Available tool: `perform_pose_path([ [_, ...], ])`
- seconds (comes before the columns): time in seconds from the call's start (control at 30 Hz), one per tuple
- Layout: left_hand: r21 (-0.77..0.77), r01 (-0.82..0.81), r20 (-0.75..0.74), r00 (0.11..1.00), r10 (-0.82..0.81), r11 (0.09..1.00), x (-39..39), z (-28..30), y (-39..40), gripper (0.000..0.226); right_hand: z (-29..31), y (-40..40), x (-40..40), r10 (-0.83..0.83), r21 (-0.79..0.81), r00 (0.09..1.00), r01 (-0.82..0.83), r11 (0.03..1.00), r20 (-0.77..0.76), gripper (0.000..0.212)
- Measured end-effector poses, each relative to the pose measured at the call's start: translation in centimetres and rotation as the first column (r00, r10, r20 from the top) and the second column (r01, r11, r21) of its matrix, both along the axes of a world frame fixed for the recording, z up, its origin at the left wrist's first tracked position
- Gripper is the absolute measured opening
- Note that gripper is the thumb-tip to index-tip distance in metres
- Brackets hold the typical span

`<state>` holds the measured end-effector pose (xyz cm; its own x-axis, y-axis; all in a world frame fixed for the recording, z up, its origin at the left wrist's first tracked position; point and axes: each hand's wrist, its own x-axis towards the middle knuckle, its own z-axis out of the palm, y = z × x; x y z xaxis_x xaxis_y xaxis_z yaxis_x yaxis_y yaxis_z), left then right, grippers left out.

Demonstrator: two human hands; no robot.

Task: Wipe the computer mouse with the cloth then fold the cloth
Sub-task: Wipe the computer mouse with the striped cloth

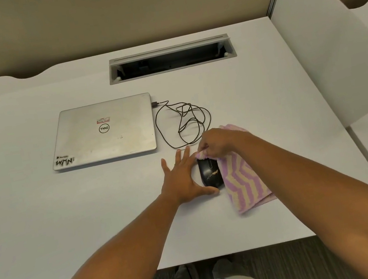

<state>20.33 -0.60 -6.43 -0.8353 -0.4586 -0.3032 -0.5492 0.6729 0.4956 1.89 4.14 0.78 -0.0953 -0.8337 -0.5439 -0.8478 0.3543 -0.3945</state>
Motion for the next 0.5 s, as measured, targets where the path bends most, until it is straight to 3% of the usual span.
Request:
perform_pose_path([
  [0.1, 0.007, -0.001, 0.001, 1.000, 0.001, 1.000, 0.0, 0.1, 0.0, 0.132, 1.1, -0.5, -0.8, 0.064, 0.107, 0.997, -0.067, 0.992, 0.034, 0.027],
  [0.23, 0.000, 0.001, 0.013, 1.000, -0.001, 1.000, 0.0, 0.1, 0.0, 0.134, 0.6, -0.6, -1.1, -0.066, -0.023, 0.998, 0.065, 0.998, -0.007, 0.028],
  [0.33, -0.015, 0.002, 0.016, 1.000, -0.002, 1.000, -0.1, 0.0, 0.0, 0.134, -0.3, -0.2, -0.7, -0.097, -0.032, 0.995, 0.096, 0.995, -0.020, 0.027],
  [0.5, -0.002, -0.011, -0.007, 1.000, 0.011, 1.000, 0.0, -0.2, -0.1, 0.133, 1.2, -0.5, -1.1, -0.001, 0.177, 0.997, -0.012, 0.984, 0.072, 0.020],
])
